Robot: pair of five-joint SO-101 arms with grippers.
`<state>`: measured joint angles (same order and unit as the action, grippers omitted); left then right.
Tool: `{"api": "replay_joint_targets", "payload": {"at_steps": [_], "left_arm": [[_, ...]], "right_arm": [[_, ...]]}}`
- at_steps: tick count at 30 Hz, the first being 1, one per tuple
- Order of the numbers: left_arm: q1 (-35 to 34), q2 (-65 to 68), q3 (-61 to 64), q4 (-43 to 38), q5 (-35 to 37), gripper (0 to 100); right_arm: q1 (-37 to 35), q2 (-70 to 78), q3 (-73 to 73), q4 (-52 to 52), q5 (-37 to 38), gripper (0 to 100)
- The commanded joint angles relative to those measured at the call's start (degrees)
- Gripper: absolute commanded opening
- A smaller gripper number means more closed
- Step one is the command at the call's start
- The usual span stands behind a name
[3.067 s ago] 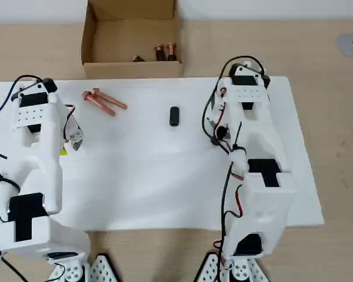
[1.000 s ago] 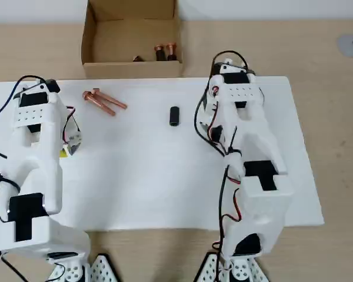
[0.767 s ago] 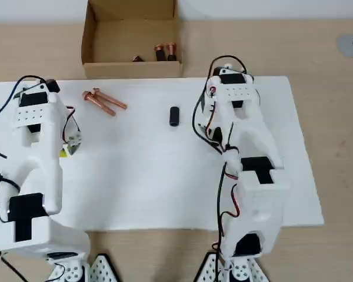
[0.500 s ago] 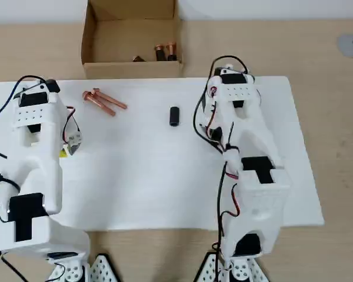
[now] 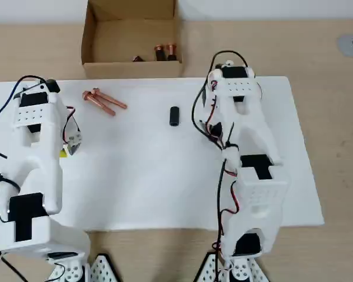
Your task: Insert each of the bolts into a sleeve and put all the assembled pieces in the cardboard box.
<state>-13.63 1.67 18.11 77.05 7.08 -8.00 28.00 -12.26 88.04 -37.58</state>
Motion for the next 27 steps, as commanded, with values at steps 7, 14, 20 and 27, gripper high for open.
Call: {"api": "replay_joint_targets", "payload": {"at_steps": [7, 14, 20, 27], "left_arm": [[-0.7, -0.57, -2.64, 0.53, -1.76, 4], [-0.53, -0.57, -3.08, 0.0, -1.41, 4], [0.88, -0.31, -13.27, 0.0, 5.63, 4], [1.32, 2.33, -23.21, -2.81, 24.79, 11]], "right_arm": [[4.53, -0.48, -12.26, 6.77, 2.64, 1.2], [2.24, -0.66, -16.13, 8.79, 12.31, 1.2], [-1.89, -6.81, -19.82, 9.14, 29.36, 1.2], [-2.68, -16.66, -22.46, 6.15, 43.6, 1.2]]}}
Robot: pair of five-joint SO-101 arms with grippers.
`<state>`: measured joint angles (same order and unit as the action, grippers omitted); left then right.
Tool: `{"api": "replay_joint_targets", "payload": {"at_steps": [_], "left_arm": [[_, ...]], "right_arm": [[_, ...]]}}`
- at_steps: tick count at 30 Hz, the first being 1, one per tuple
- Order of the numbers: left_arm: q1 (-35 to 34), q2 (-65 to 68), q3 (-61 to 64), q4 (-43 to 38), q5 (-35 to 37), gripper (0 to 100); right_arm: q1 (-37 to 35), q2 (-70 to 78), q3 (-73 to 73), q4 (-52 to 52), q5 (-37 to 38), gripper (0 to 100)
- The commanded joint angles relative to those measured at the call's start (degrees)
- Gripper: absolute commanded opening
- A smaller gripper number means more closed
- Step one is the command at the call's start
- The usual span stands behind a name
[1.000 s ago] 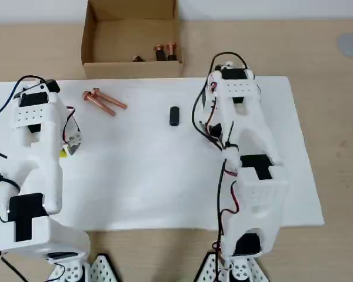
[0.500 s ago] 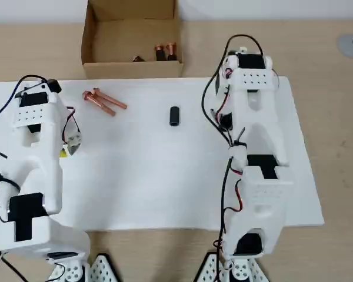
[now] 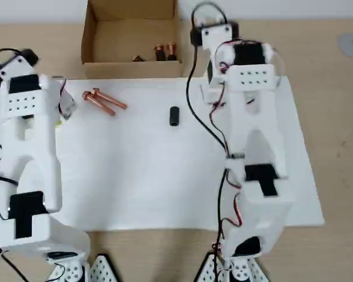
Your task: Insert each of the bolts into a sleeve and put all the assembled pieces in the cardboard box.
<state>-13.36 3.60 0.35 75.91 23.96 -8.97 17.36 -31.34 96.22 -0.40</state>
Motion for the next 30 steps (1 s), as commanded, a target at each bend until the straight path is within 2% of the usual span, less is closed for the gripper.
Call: {"api": "replay_joint_targets", "payload": {"at_steps": [1, 8, 13, 23, 30], "left_arm": [[1.23, 1.36, -6.59, -2.37, 11.16, 12], [8.97, 13.23, -11.96, -4.57, 25.23, 13], [9.85, 21.85, -16.97, -4.92, 31.3, 13], [7.38, 33.1, -31.56, -4.57, 31.12, 13], [6.59, 35.65, -34.55, -4.92, 28.22, 13]], "right_arm": [[-2.24, -6.64, -3.21, -2.64, 9.05, 1.2], [-7.52, -3.47, -3.21, -6.77, 12.92, 1.2], [-10.59, 0.57, -3.38, -10.37, 13.54, 1.2], [-11.21, 3.56, -3.65, -12.84, 13.54, 1.2], [-11.12, 3.65, -3.21, -14.07, 13.54, 1.2]]}}
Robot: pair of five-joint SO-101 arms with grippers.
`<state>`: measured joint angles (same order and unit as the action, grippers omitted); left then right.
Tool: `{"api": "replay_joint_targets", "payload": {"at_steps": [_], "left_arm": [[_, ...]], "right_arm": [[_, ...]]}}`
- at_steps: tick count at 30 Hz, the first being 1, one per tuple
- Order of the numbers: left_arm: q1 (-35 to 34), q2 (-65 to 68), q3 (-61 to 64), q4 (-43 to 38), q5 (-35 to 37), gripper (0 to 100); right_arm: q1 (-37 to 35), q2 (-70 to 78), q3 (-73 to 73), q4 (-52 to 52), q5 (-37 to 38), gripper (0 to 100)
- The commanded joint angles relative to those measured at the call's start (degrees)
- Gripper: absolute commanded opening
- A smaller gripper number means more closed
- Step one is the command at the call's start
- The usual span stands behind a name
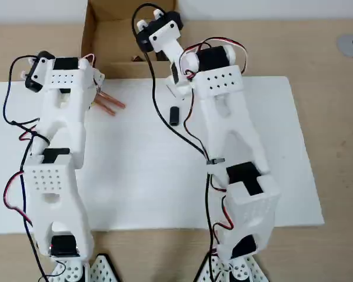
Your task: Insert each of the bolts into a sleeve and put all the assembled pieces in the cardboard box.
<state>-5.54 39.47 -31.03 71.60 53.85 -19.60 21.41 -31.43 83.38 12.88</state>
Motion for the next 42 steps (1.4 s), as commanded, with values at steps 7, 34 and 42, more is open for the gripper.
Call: {"api": "replay_joint_targets", "payload": {"at_steps": [7, 34, 42], "left_arm": [[-4.75, 2.77, -3.08, 1.23, -2.46, 13], [3.6, 0.22, -34.46, 25.49, -28.84, 1], [11.6, -17.19, -52.84, 29.01, -38.68, 1]], "right_arm": [[-0.48, -0.4, -3.12, -1.32, 0.26, 1.2], [-0.4, -1.01, -3.82, 0.09, 0.18, 1.2], [1.45, -12.79, -9.36, 9.05, -0.18, 1.2]]}}
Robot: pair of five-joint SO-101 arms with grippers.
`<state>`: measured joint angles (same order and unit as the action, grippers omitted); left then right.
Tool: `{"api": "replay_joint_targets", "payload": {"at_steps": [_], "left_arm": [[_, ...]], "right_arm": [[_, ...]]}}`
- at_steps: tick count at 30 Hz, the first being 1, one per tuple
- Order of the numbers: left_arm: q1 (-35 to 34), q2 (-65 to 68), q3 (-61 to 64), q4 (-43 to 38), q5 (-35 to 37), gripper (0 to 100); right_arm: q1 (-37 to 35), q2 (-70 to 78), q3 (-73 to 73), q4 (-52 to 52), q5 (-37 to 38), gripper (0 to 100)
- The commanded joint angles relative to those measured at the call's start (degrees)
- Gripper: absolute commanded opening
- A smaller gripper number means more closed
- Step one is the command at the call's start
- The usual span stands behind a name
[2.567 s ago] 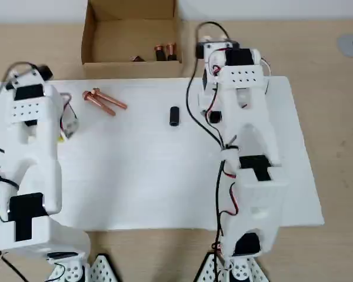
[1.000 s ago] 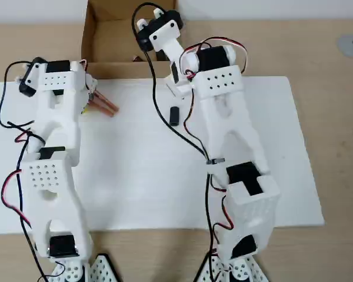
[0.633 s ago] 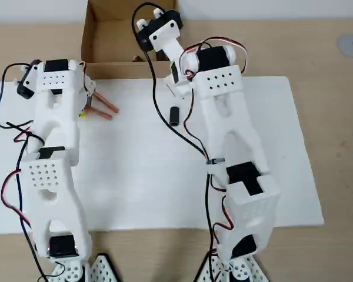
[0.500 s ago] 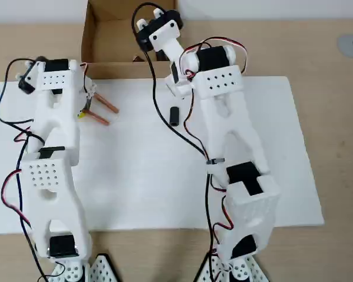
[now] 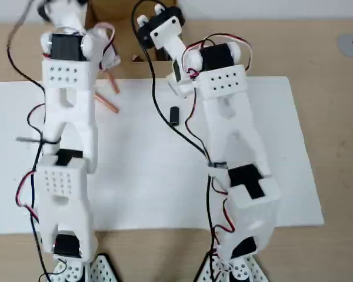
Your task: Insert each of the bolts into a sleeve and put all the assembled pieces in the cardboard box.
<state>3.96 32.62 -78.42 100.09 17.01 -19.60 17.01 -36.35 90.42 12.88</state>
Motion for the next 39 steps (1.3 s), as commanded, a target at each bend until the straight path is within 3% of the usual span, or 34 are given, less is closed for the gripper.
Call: {"api": "replay_joint_targets", "payload": {"at_steps": [1, 4, 7, 10, 16, 20, 26, 29, 33, 39], "left_arm": [[2.81, -12.62, -5.54, 0.53, -2.2, 1], [4.57, -18.68, -5.1, 0.53, -2.81, 1], [7.3, -25.1, 2.29, 0.62, -6.95, 1], [10.99, -33.36, 18.73, 0.62, -12.4, 0], [15.12, -49.1, 61.98, -0.7, -9.32, 1], [12.92, -62.46, 86.68, -10.99, -9.32, 1], [7.21, -95.6, 115.08, -31.91, -7.21, 1], [5.01, -111.52, 125.8, -43.08, -6.86, 1], [4.84, -125.85, 138.99, -58.64, -14.33, 1], [5.01, -131.3, 145.67, -64.53, -24.35, 1]], "right_arm": [[1.98, -10.59, -4.26, 2.64, -0.18, 1.2], [2.42, -17.8, -2.51, 4.31, -0.35, 1.2], [2.24, -25.54, 2.68, 6.77, -5.36, 1.2], [2.24, -32.13, 13.05, 8.79, -9.58, 1.2], [2.59, -42.59, 37.32, 8.53, -7.12, 1.2], [2.59, -52.62, 44.53, 7.74, -7.12, 1.2], [2.24, -74.68, 53.85, 3.25, -7.12, 1.2], [2.24, -83.21, 66.42, -7.82, -6.68, 1.2], [1.54, -91.65, 88.75, -29.36, -7.03, 1.2], [-11.3, -103.52, 115.91, -62.95, -7.03, 1.2]]}}
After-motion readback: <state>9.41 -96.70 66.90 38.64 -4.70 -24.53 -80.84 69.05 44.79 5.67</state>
